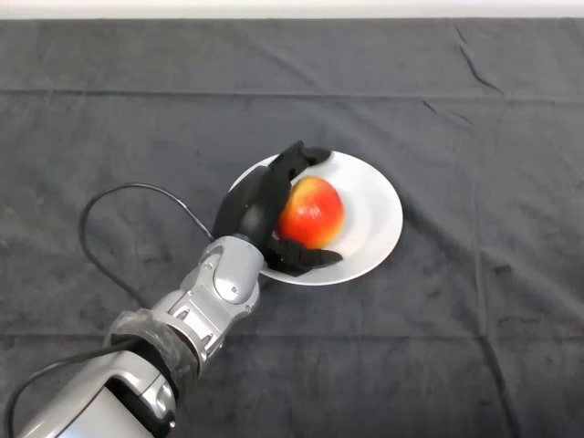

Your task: Move the apple to the plate

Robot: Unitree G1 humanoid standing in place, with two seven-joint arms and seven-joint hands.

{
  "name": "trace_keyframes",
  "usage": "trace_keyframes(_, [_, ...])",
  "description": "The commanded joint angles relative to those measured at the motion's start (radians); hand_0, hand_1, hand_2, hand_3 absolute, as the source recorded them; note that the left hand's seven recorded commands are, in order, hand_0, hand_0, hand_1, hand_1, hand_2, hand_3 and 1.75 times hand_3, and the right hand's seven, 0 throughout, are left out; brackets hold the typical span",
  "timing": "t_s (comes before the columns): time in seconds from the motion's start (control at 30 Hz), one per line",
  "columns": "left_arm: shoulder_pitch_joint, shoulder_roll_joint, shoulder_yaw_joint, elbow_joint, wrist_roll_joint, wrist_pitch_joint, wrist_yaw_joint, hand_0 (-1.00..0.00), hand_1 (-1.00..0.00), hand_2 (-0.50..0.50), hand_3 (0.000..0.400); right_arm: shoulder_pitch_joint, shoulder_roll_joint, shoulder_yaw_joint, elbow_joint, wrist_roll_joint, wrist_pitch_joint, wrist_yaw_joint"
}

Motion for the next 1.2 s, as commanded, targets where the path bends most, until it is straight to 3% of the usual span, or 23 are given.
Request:
trace_keyframes(0.03, [-0.047, -0.004, -0.032, 0.043, -0.011, 0.001, 0.003, 0.00, 0.00, 0.00, 0.000, -0.010, -0.018, -0.0104, 0.024, -0.0039, -0.002, -0.0121])
trace_keyframes(0.67, [-0.062, 0.013, -0.065, 0.074, -0.023, -0.034, 0.013, 0.00, 0.00, 0.00, 0.000, -0.012, -0.020, -0.0116, 0.030, -0.0045, -0.004, -0.0083])
trace_keyframes(1.2, [0.006, 0.148, 0.066, 0.050, -0.054, -0.218, -0.010, 0.00, 0.00, 0.00, 0.000, -0.013, -0.021, -0.0122, 0.033, -0.0053, -0.004, -0.0067])
